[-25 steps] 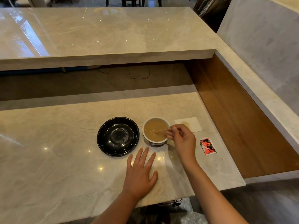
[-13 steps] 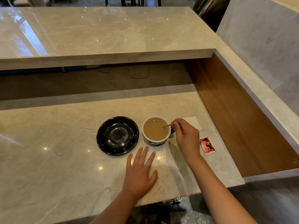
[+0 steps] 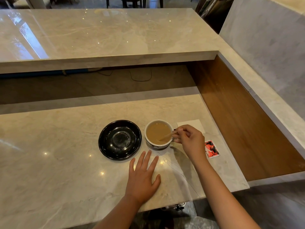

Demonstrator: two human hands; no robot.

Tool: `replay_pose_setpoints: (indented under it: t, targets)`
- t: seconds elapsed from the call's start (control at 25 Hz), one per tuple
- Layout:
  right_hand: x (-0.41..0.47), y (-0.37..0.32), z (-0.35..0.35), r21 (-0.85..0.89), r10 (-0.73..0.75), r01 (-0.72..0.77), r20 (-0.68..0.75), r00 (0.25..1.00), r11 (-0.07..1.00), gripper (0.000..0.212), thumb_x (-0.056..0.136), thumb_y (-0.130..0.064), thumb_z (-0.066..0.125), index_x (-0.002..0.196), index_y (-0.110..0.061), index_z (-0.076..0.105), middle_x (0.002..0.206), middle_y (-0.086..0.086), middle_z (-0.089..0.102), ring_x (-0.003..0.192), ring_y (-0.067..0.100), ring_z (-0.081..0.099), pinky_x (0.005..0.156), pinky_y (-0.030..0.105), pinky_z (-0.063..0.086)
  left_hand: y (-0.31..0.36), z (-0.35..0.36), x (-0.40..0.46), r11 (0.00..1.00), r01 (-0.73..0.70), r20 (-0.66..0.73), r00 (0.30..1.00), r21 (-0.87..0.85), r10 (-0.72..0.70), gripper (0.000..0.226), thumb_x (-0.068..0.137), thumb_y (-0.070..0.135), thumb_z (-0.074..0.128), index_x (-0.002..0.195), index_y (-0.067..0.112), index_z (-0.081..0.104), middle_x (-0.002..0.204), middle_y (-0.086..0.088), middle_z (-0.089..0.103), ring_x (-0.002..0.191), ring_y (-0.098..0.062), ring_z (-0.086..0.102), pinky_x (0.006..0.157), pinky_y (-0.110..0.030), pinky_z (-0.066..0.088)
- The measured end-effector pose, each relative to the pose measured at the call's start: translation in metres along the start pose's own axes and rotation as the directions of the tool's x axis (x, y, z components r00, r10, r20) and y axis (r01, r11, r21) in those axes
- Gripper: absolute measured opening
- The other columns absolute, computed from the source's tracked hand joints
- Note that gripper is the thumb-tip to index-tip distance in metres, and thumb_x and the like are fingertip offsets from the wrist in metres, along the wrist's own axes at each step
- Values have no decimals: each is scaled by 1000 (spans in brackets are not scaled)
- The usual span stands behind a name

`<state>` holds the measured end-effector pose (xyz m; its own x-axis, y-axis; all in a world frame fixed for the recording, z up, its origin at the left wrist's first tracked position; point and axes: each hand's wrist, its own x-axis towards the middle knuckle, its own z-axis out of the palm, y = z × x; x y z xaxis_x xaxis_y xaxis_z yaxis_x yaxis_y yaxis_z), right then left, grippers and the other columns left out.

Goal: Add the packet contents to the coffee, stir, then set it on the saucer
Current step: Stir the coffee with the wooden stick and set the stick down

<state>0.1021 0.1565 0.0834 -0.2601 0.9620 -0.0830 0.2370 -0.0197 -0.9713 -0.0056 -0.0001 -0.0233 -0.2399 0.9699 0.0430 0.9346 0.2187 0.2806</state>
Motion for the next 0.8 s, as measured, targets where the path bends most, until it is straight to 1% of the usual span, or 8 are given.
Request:
replay_pose_setpoints:
  t: [0.12,0.24,0.32,0.4,0.48,0.56,0.68,0.8]
  targets:
    - [-5,6,13,155,68,-54,-92,993,987,25,92,-6,50,75,-18,64,76,8,71,70,16,71,66,24,59,1,0,0,1000,3,0,1000,3,-3,59,84,50,42,139,27,41,147,-7,37,136,-24,27,105,-50,15]
    - [-4,9,22,187,100,-65,-183,978,980,20,92,-7,50,81,-12,66,78,10,71,70,14,70,66,20,58,0,0,0,1000,3,-3,1000,8,-3,59,85,50,42,139,27,40,148,-7,36,137,-24,25,105,-49,14]
    - [-5,9,23,99,25,-4,-208,978,995,18,92,-7,51,85,-11,66,79,7,70,70,5,68,65,14,55,0,0,0,1000,0,-2,1000,4,0,59,85,49,42,139,27,40,149,-7,35,137,-23,23,105,-49,14]
    - [-6,7,21,-74,-125,113,-190,974,991,18,92,-8,51,86,-12,67,78,0,69,69,-4,64,66,11,51,0,1,-1,1000,-1,-2,1000,1,1,59,85,49,42,140,27,39,149,-7,34,138,-23,22,105,-50,14]
    - [-6,5,15,-258,-273,234,-128,953,937,16,91,-7,51,87,-10,67,78,0,69,69,2,62,65,17,49,0,2,0,1000,0,2,1000,1,0,59,85,49,42,140,27,38,149,-7,34,138,-23,22,105,-50,14]
    - [-3,1,8,-377,-366,322,-50,929,868,14,91,-6,52,87,-8,65,78,7,72,70,19,65,63,31,51,-1,2,0,1000,2,9,1000,9,-2,59,85,49,41,140,27,38,149,-7,34,138,-23,23,105,-50,14]
    - [0,-8,-5,-500,-430,414,90,898,761,12,90,-6,52,86,-6,63,74,12,71,67,28,64,59,35,50,0,2,0,1000,6,16,1000,21,-6,59,86,50,41,140,27,39,148,-6,36,137,-24,26,105,-50,14]
    - [4,-18,-12,-482,-357,379,140,923,790,13,89,-3,52,82,-6,63,73,12,71,67,27,66,62,35,53,0,2,0,1000,6,18,1000,24,-7,59,85,50,41,139,27,41,148,-7,37,136,-25,28,105,-50,14]
